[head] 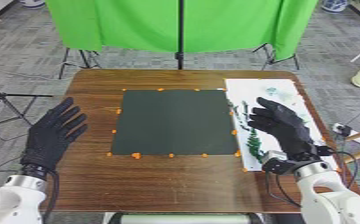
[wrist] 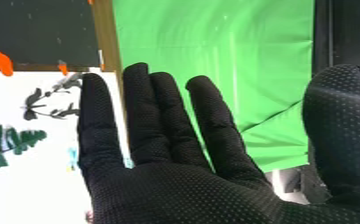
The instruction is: Arrange flowers
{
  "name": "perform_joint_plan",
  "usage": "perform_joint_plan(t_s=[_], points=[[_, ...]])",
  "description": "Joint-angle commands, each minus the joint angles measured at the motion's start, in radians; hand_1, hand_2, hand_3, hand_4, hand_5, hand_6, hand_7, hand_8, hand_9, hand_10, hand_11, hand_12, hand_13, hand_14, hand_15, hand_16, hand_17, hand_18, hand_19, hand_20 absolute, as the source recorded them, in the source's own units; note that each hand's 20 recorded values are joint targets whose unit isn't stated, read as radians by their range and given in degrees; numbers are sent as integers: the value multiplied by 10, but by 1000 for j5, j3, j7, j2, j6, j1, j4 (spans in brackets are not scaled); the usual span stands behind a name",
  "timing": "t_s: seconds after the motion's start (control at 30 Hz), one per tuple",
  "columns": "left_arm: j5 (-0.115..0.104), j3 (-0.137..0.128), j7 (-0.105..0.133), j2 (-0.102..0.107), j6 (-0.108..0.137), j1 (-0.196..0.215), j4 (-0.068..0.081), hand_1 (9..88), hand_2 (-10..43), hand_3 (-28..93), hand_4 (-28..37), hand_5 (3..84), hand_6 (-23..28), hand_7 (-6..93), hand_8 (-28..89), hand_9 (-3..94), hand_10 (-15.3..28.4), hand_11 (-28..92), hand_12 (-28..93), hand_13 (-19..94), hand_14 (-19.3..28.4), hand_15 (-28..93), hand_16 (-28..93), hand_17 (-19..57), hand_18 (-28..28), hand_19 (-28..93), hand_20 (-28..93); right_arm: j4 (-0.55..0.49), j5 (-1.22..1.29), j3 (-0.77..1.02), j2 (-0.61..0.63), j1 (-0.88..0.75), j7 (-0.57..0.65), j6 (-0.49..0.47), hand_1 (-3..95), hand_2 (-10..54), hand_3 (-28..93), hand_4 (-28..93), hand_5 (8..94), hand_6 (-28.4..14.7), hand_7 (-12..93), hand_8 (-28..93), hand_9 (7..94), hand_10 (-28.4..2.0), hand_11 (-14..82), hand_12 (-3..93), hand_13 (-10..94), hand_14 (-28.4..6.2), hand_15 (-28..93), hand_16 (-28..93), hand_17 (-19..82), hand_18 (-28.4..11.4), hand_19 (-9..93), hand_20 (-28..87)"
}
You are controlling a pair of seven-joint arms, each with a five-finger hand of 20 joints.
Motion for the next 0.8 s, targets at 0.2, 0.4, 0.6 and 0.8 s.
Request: perform_joint_plan(t_s=[0.2, 0.4, 0.6, 0.8], points=[[3, 6, 13, -10, 22, 30, -7, 259, -37, 709, -283, 251, 24, 250, -140, 187, 102, 300, 109, 136, 119, 420, -45, -108, 186, 445, 58, -16, -86, 12, 19, -9, -46, 9, 165, -11, 864, -282, 337, -43, 264, -177, 366, -146, 231, 173, 270, -115, 391, 121, 51, -212, 480, 183], [-3, -14, 8, -10, 17, 43, -10, 259, -36, 709, -283, 238, 20, 253, -141, 181, 100, 296, 109, 138, 121, 426, -44, -108, 186, 446, 59, -65, -431, -10, 181, 7, -35, 179, 253, -49, 806, -282, 358, -27, 328, -216, 402, -128, 281, 164, 310, -91, 432, 107, 75, -199, 502, 184], [-4, -30, 13, -11, 26, 46, -16, 259, -35, 708, -283, 242, 21, 255, -143, 182, 100, 296, 110, 139, 121, 428, -44, -107, 186, 446, 58, -93, -763, -36, 281, 0, 55, 302, 678, -49, -96, -93, 528, 31, 521, -227, 568, -102, 532, 286, 462, -76, 746, 255, 162, -130, 662, 394], [-7, -29, 16, -2, 30, 50, -17, 258, -35, 709, -283, 246, 22, 254, -143, 184, 100, 296, 110, 140, 121, 429, -45, -108, 188, 447, 58, -113, -894, -29, 328, 7, 177, 91, 587, -53, -97, -77, 782, 14, 578, -196, 794, -118, 630, 350, 660, -126, 857, 354, 267, -192, 809, 432]])
